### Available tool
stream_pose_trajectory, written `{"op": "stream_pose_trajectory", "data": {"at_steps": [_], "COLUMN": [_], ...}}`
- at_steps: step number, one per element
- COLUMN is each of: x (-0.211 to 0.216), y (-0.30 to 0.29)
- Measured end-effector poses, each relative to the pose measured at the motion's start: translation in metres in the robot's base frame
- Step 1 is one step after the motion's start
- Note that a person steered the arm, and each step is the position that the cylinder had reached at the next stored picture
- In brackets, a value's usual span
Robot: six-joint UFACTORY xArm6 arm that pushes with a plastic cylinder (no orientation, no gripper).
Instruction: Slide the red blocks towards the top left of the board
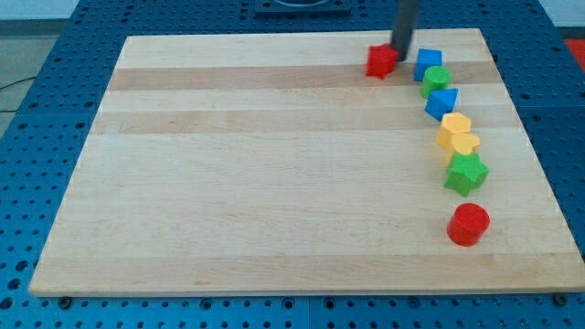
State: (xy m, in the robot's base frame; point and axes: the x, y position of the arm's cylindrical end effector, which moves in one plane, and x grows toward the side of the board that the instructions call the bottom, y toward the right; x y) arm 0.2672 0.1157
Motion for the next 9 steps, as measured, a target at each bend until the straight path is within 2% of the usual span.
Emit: {"op": "stream_pose_trajectory", "data": {"at_steps": [1,2,3,4,5,7,8,9], "x": [0.036,0.050,0.077,0.084,0.104,0.288,0.324,0.313], "y": [-0.091,-0.058,-0.109,-0.171,-0.098,-0.011,0.061,0.114]}}
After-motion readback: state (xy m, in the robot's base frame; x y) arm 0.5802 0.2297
